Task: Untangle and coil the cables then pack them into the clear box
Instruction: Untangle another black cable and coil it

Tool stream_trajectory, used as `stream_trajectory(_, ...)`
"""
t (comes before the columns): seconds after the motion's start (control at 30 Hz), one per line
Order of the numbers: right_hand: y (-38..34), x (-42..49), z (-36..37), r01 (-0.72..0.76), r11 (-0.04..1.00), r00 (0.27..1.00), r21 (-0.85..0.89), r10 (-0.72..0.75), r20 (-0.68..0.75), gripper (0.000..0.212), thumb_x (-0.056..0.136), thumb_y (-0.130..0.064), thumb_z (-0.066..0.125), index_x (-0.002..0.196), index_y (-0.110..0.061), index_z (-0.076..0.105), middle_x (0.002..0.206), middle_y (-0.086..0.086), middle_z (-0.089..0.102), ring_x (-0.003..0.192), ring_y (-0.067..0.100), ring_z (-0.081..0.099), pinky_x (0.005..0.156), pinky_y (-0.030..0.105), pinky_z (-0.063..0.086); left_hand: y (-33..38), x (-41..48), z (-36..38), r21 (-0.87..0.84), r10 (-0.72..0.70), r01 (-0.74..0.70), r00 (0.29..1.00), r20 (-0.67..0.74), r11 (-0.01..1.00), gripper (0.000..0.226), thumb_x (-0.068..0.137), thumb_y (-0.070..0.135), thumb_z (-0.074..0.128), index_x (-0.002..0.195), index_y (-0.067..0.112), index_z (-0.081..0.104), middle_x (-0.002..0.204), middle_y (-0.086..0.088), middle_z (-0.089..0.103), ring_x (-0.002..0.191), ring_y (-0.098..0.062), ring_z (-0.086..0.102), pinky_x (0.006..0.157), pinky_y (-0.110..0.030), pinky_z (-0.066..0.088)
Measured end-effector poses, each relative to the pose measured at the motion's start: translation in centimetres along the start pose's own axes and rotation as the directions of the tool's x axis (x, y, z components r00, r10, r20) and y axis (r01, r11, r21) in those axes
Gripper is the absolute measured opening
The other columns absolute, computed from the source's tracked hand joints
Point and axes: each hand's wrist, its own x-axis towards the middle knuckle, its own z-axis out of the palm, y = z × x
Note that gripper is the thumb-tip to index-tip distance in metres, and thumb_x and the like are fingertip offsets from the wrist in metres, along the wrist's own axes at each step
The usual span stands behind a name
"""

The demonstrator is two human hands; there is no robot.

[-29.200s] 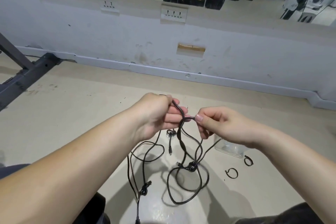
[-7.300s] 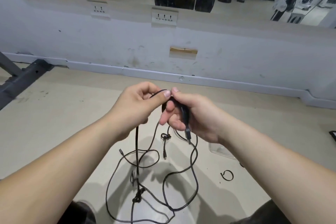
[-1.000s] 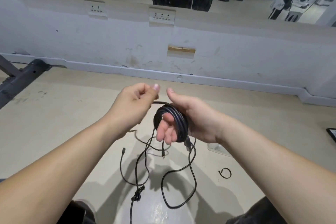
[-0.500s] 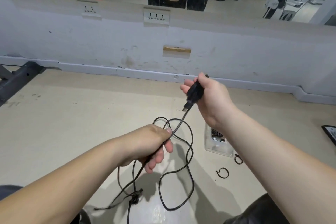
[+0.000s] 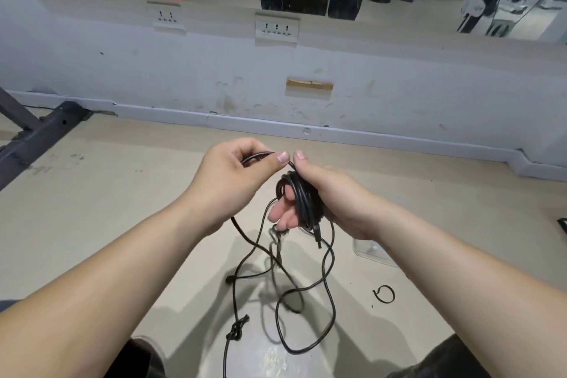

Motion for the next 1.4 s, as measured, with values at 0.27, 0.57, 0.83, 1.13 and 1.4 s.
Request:
stream_trajectory(0.27,-1.5,-0.3,-0.3,-0.034,0.782,0.999,0.622,0.007,0.046,0.048,0.108,-0.045,0.03,0.086,-0.007,0.05,0.109,0.036,0.07,0.079,0.037,0.076,0.075,0.033,0.062,-3.0,-0.9,1.5,0.038,-0.332,0.334,0.906,0.262,0.942,0.032,0.108,0.027,0.045,0.082,0.019,0.064,0.064,-0.007,0.055,0.044,-0.016,0.045,0.049,-0.03,0.045)
stream_trajectory(0.57,0.0,2.3,-3.5,0.193,0.95,0.811,0.246,-0.014,-0.585,0.034,0.111,-0.037,0.034,0.101,-0.011,0.053,0.119,0.015,0.069,0.1,0.023,0.074,0.09,0.036,0.055,-2.5,-4.1,4.6,0.298,-0.463,0.354,0.668,0.582,0.886,0.025,0.11,0.026,0.045,0.113,0.003,0.055,0.061,-0.011,0.06,0.041,-0.019,0.056,0.043,-0.028,0.05)
stream_trajectory(0.83,1.4,1.3,-2.1,0.008,0.805,0.898,-0.593,-0.267,-0.35,0.037,0.106,-0.045,0.043,0.086,-0.016,0.051,0.091,0.01,0.07,0.087,0.027,0.069,0.075,0.042,0.051,0.5,-1.1,1.3,0.228,-0.028,-0.049,0.947,0.321,0.973,0.015,0.1,0.025,0.066,0.088,0.021,0.074,0.058,0.006,0.064,0.049,-0.013,0.054,0.051,-0.023,0.045)
stream_trajectory(1.13,-0.4,-0.5,-0.7,-0.175,0.984,0.953,0.036,0.16,0.257,0.051,0.103,-0.05,0.047,0.062,-0.019,0.044,0.082,0.024,0.074,0.059,0.022,0.07,0.057,0.025,0.053,-1.3,0.5,-2.4,0.837,0.121,-0.269,0.963,0.24,0.477,0.027,0.095,0.049,0.061,0.083,0.025,0.068,0.071,0.007,0.062,0.08,-0.024,0.059,0.062,-0.034,0.047)
stream_trajectory(1.4,-1.0,0.6,-2.1,0.024,0.713,0.992,0.701,0.07,-0.105,0.036,0.106,-0.034,0.038,0.088,-0.005,0.05,0.111,0.04,0.068,0.084,0.043,0.075,0.073,0.037,0.065,-3.3,-1.0,-0.2,0.827,-0.268,-0.218,0.877,0.399,0.517,0.027,0.087,0.013,0.053,0.106,0.03,0.061,0.113,0.01,0.062,0.111,-0.019,0.057,0.094,-0.038,0.051)
